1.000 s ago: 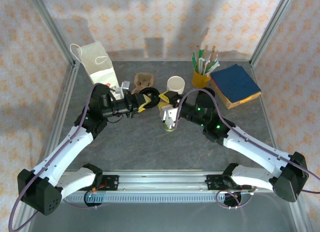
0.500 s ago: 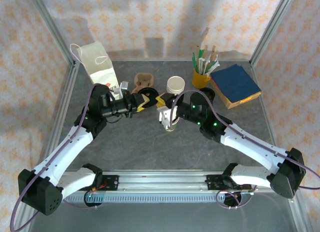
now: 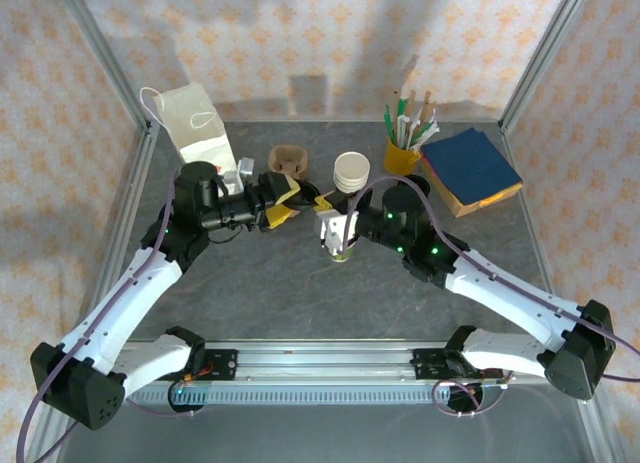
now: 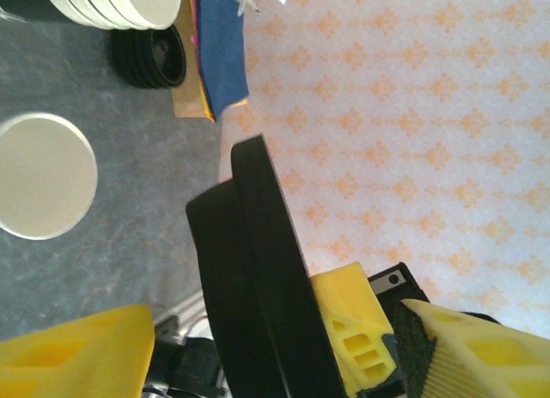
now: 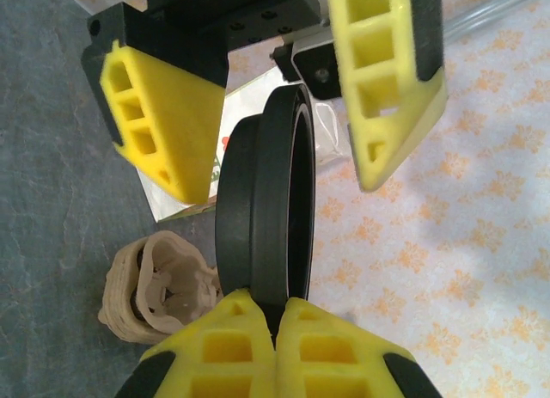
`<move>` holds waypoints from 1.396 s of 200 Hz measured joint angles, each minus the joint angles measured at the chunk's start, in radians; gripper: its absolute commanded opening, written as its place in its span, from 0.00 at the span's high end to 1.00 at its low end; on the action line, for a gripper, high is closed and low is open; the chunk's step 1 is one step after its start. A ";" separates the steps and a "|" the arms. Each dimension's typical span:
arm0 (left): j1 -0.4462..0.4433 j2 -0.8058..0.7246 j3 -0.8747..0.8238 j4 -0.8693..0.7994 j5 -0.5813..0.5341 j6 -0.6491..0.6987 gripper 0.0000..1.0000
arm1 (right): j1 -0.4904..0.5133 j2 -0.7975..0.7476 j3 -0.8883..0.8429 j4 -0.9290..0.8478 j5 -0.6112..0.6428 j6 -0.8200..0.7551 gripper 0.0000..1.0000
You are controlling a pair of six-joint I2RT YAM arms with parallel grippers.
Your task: Pack the takeout coffee
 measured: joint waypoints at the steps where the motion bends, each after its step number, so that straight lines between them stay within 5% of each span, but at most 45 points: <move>1: 0.000 0.000 0.003 -0.004 -0.002 0.002 0.23 | 0.000 -0.002 0.000 -0.002 0.001 0.003 1.00; 49: 0.000 -0.028 0.168 -0.206 -0.263 0.195 0.12 | 0.000 -0.063 0.005 -0.092 0.024 0.272 1.00; 99: 0.000 -0.193 0.047 -0.145 -0.481 0.336 0.17 | -0.037 -0.023 0.168 -0.271 0.100 0.928 1.00; 134: 0.000 -0.168 -0.075 -0.050 -0.491 0.381 0.21 | -0.227 0.006 0.178 -0.338 -0.092 1.367 1.00; 176: -0.012 -0.150 -0.205 0.049 -0.490 0.422 0.20 | -0.437 -0.005 -0.014 -0.302 -0.377 1.799 1.00; 223: -0.048 -0.138 -0.247 0.136 -0.483 0.422 0.20 | -0.456 -0.005 -0.140 -0.258 -0.552 2.042 1.00; 279: -0.066 -0.108 -0.254 0.164 -0.483 0.406 0.20 | -0.462 0.002 -0.240 -0.178 -0.609 2.150 1.00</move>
